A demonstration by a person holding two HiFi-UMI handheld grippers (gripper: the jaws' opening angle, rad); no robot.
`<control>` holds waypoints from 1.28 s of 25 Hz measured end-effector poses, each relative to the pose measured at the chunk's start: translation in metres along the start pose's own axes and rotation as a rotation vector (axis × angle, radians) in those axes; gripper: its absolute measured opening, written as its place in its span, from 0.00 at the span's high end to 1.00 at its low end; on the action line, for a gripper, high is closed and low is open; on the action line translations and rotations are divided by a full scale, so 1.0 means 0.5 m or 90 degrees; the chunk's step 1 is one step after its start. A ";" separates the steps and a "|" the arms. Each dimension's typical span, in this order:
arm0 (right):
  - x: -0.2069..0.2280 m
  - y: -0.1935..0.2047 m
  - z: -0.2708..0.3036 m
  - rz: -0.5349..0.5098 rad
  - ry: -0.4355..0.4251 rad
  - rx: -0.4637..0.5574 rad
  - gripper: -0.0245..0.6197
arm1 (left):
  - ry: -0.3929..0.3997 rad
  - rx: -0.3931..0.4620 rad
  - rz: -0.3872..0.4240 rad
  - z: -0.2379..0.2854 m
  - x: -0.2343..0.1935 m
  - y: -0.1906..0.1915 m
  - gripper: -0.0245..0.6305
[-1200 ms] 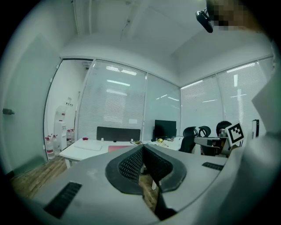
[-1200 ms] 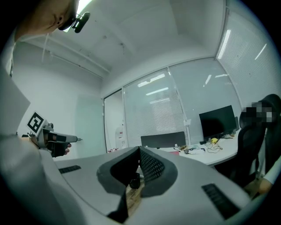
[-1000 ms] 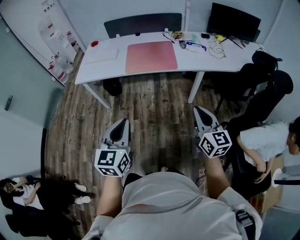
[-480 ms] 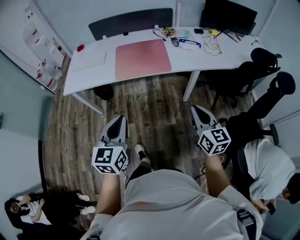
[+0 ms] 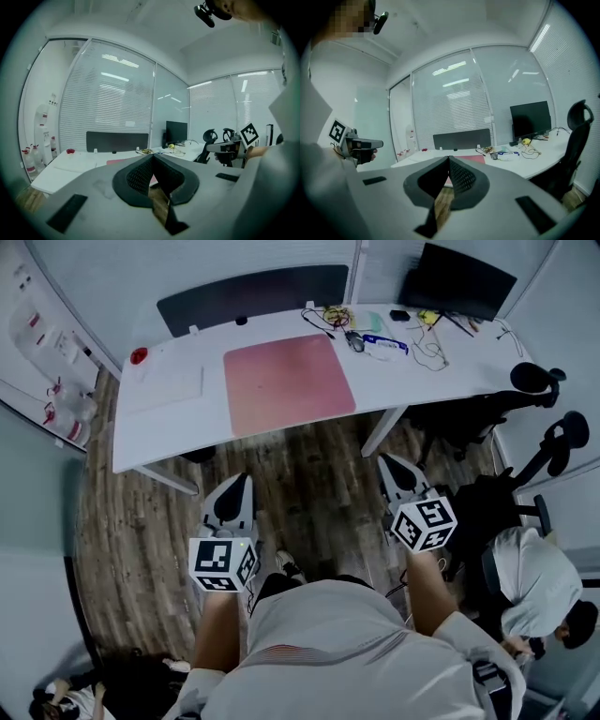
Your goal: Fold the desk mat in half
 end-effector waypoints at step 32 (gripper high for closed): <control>0.405 -0.064 0.446 0.045 -0.008 -0.145 0.78 | -0.020 -0.060 -0.057 0.545 -0.060 -0.020 0.94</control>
Point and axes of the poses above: the fingertips, and each gripper's own axes: z forward along the fingers, x to its right, y out of its underside, the point moved 4 cm from there along -z, backward along the fingers, and after that the axes turned 10 degrees about z, right-handed, at the moved point
